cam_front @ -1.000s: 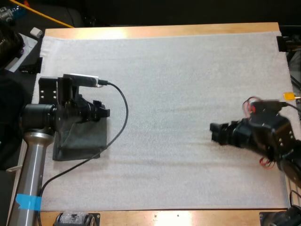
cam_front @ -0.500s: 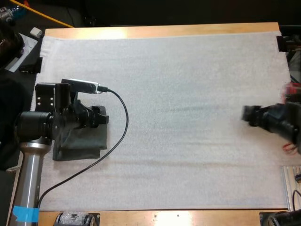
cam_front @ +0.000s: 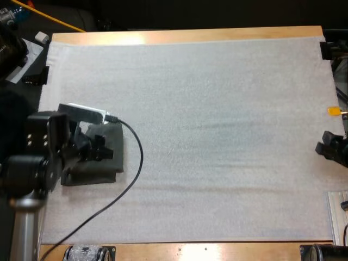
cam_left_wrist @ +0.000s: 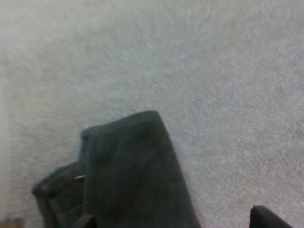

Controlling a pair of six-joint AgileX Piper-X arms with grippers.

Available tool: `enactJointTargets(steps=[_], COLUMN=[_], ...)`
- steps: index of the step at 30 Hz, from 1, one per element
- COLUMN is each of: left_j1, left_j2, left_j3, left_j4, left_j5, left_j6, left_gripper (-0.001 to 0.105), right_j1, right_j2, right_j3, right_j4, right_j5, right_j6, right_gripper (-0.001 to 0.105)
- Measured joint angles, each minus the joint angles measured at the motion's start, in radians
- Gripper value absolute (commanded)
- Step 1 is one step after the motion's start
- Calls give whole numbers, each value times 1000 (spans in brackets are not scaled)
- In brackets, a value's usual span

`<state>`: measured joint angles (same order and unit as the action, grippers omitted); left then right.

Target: Pick towel from pile, fold and stack

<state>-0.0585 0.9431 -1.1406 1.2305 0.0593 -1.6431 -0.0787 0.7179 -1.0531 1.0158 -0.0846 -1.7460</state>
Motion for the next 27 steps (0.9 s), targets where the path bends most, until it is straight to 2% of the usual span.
enactJointTargets(steps=[7,10,15,21,27], left_j1=[0,0,0,0,0], left_j2=[-113,-155,-324,-534,-701], left_j3=[5,57,158,210,217], left_j4=[16,6,16,28,69], left_j5=[-25,-25,-28,-30,-44], left_j6=[18,11,1,-3,-5], left_gripper=[61,61,61,62,62], right_j1=[13,13,12,12,12], right_j2=[-109,-121,-212,-340,-488], right_j3=[0,0,0,0,0], right_j4=[42,59,97,145,195], right_j5=[0,0,0,-6,-12], right_j6=[-25,-25,-27,-34,-38], right_gripper=[63,63,63,63,63])
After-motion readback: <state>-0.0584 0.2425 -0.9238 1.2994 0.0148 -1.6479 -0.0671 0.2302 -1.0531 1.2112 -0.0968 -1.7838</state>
